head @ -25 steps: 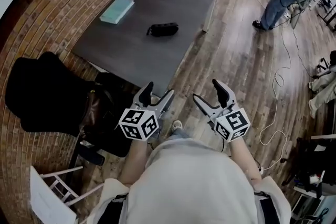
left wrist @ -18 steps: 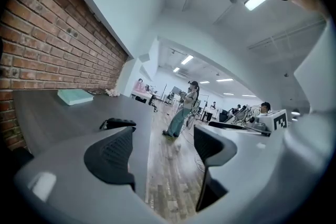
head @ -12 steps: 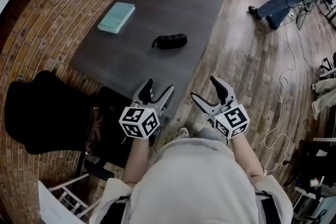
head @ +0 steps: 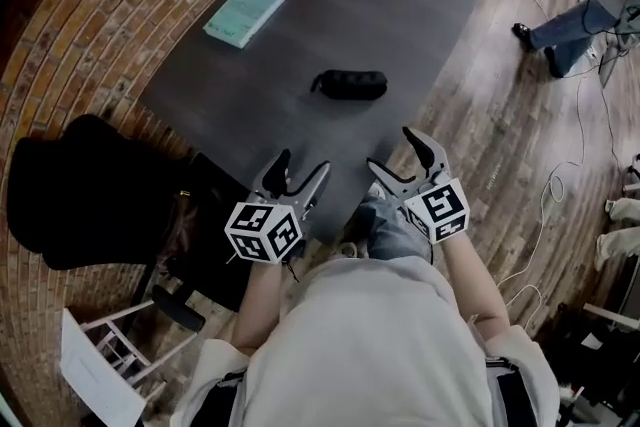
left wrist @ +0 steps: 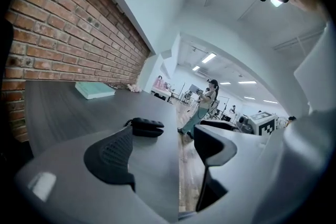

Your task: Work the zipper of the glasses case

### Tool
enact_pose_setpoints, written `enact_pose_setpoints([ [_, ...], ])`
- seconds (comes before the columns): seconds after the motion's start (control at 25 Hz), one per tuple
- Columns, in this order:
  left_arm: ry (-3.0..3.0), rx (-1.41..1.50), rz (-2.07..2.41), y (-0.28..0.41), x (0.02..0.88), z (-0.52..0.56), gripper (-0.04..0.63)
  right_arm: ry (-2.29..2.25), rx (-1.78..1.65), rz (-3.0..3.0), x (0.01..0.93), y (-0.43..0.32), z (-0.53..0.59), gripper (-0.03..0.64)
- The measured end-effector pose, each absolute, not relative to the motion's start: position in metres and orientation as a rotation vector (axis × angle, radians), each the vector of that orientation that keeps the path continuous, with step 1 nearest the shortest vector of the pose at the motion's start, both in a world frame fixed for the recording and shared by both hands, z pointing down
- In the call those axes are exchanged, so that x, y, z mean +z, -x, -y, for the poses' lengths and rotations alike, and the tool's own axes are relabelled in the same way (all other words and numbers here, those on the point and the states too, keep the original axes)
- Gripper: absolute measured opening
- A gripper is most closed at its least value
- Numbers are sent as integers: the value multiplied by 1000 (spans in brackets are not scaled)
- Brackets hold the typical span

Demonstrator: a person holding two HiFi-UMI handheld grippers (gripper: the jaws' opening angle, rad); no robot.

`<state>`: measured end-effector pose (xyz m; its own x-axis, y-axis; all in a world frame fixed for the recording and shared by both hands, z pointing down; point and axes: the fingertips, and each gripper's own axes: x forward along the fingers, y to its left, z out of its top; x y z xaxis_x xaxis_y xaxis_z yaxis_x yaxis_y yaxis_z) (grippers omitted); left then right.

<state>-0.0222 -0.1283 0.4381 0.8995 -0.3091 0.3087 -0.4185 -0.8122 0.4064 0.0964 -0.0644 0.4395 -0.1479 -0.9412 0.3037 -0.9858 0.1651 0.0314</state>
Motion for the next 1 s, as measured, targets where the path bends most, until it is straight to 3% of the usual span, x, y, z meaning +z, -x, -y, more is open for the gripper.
enact_pose_setpoints([
  [0.4,-2451,263,737,-22,441,194,351,-1438,160,2198,485,-150,166,348],
  [1.0,-2342,200,944,-33,452,230,351,-816,-49,1993,589,-154,229,350],
])
